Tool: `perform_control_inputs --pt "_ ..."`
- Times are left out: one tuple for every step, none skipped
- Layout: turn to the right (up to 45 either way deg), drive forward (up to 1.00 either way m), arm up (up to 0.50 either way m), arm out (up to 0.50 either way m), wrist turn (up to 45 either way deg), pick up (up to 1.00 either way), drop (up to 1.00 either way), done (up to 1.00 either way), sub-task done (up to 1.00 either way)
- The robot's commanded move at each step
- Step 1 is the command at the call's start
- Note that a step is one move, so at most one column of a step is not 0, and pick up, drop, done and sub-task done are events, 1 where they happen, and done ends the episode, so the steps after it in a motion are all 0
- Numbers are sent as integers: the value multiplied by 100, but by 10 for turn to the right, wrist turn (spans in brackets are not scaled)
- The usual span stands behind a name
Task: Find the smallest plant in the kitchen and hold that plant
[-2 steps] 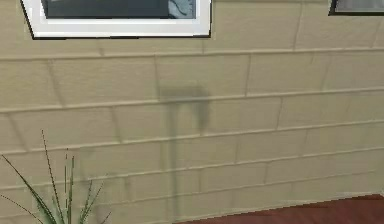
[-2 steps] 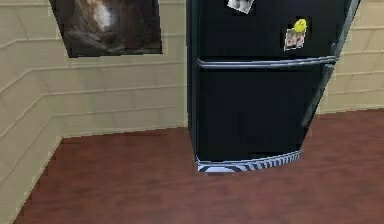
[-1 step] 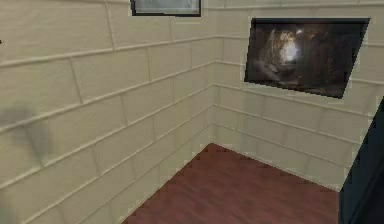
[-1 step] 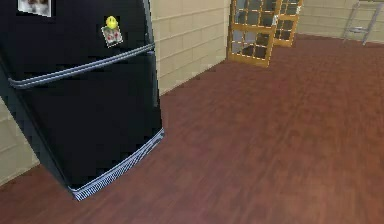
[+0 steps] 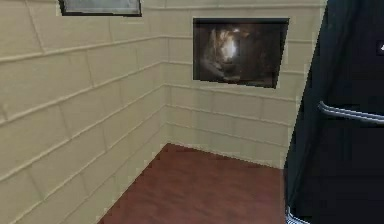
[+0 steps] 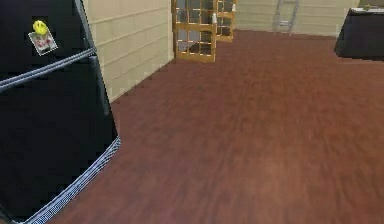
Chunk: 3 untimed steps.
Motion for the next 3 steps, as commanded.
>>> perform_control_inputs --pt "0 35 0 0 0 0 0 0 0" --pt "-450 0 0 0 0 0 0 0 0" --pt "-450 0 0 0 0 0 0 0 0"
